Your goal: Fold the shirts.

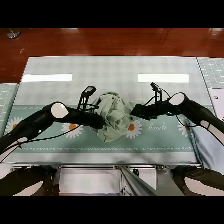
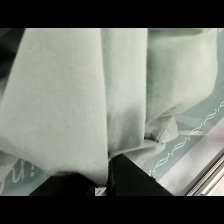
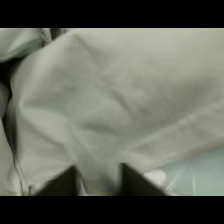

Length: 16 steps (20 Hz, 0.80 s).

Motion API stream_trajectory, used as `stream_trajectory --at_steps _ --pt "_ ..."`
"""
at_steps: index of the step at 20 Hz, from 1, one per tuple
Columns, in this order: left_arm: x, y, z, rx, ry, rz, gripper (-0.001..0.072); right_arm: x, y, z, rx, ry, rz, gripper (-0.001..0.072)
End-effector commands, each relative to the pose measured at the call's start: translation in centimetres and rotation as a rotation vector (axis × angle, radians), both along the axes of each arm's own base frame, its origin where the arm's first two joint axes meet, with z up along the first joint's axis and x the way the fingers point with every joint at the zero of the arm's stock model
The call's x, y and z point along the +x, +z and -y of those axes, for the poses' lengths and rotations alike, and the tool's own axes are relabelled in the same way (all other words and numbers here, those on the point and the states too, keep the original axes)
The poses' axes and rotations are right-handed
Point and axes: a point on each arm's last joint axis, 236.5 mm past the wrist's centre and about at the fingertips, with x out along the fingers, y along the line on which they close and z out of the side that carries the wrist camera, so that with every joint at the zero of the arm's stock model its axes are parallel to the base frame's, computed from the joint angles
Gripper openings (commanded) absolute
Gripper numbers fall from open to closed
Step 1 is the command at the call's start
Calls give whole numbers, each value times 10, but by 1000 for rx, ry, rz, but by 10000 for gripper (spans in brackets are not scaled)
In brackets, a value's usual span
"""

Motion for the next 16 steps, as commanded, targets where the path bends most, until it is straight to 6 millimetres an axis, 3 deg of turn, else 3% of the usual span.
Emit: stream_trajectory --at_steps 1,3,5,7,9,11,13,14,16 --pt "10 4 -4 -6 22 17 24 2 -3 -19 6 93 9 23" --pt "32 29 -9 -36 50 46 24 4 10 -5 -58 147 -3 24" --pt "61 80 -16 -85 56 113 23 49 73 14 -101 130 126 24" --pt "97 149 -26 -142 94 255 23 104 178 34 -141 78 376 24" --pt "120 226 -36 -195 115 414 24 131 300 58 -190 18 639 24" --pt "120 301 -46 -230 98 548 24 105 407 61 -191 43 872 24" --pt "100 366 -56 -246 61 673 24 60 495 75 -246 13 1107 24" --pt "85 395 -63 -246 46 732 24 36 522 87 -266 -15 1179 24" --pt "53 438 -78 -233 28 834 23 -15 549 108 -316 -45 1250 24"
